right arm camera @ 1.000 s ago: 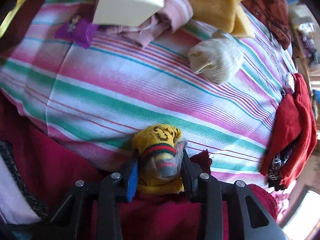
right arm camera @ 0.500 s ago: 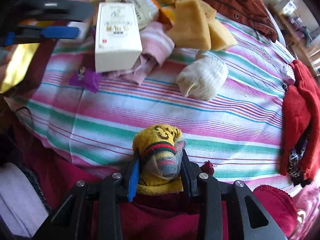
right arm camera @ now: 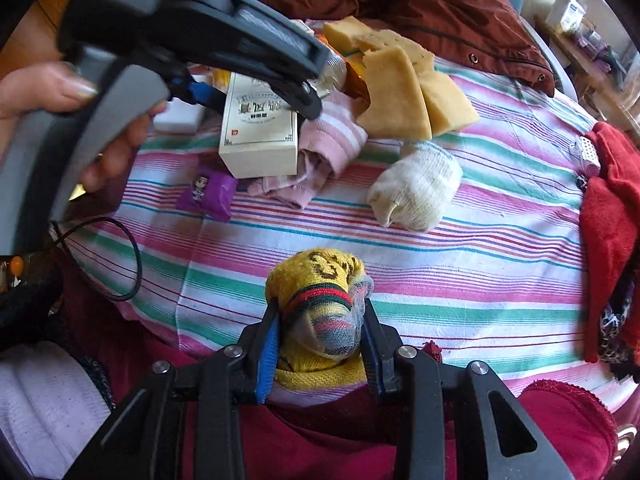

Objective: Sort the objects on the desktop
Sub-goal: 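Grasp the white medicine box with the left gripper, then carry the box into the tray with left gripper while right drops the toy there, then withdraw both grippers from the tray back toward the pile, then grasp the purple snack packet with the right gripper, then grasp the white foam block with the left gripper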

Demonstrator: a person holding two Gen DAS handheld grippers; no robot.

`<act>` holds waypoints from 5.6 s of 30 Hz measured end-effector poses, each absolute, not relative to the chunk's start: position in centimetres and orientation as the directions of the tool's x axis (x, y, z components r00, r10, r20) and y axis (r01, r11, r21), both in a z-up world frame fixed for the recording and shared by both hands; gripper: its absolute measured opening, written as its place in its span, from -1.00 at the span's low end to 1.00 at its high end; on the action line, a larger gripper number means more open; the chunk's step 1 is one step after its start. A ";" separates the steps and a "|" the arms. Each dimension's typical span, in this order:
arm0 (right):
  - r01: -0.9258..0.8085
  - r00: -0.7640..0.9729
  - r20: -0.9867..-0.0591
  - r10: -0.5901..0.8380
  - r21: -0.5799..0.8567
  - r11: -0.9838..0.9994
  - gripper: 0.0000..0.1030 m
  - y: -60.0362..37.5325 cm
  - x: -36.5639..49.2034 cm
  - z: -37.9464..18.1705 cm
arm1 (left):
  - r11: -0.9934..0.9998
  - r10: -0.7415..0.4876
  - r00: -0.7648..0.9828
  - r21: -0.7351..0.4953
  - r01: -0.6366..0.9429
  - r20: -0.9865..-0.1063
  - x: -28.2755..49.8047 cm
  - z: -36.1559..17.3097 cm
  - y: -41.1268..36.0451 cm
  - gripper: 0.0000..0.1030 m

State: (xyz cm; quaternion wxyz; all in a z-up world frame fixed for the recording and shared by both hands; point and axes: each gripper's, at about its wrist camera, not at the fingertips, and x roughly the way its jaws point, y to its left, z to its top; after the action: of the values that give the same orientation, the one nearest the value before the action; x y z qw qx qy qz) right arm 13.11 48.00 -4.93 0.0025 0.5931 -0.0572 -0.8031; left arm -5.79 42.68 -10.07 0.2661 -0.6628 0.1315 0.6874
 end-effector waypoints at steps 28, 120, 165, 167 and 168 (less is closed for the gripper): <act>0.007 -0.380 -0.921 0.084 -0.094 -0.996 -0.28 43.7 10.9 -1.1 | -0.718 0.566 -0.351 -0.237 -0.654 -0.746 -2.9 0.5 22.3 0.06; 0.087 -0.367 -0.925 -0.096 0.069 -0.994 0.28 36.3 1.7 -8.3 | -0.837 0.464 -0.416 -0.232 -0.496 -0.782 -2.9 -3.1 10.1 0.34; -0.062 -0.456 -0.889 -0.024 0.059 -0.996 -0.26 39.7 2.4 -5.7 | -0.809 0.114 -0.251 0.056 -0.585 -0.961 -11.4 -11.8 32.0 0.26; -0.064 -0.454 -0.891 -0.022 0.057 -0.996 -0.26 39.7 2.4 -5.8 | -0.803 0.138 -0.260 0.046 -0.594 -0.956 -11.1 -11.5 31.7 0.23; -0.066 -0.454 -0.891 -0.022 0.058 -0.996 -0.26 39.8 2.4 -5.8 | -0.796 0.155 -0.271 0.042 -0.603 -0.950 -10.9 -11.3 31.5 0.20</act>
State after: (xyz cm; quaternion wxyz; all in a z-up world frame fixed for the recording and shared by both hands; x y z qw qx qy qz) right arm 2.44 39.77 -5.79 -0.0130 0.5223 -0.0419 -0.8516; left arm -10.89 31.46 -11.30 0.2461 -0.5514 0.2031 0.7708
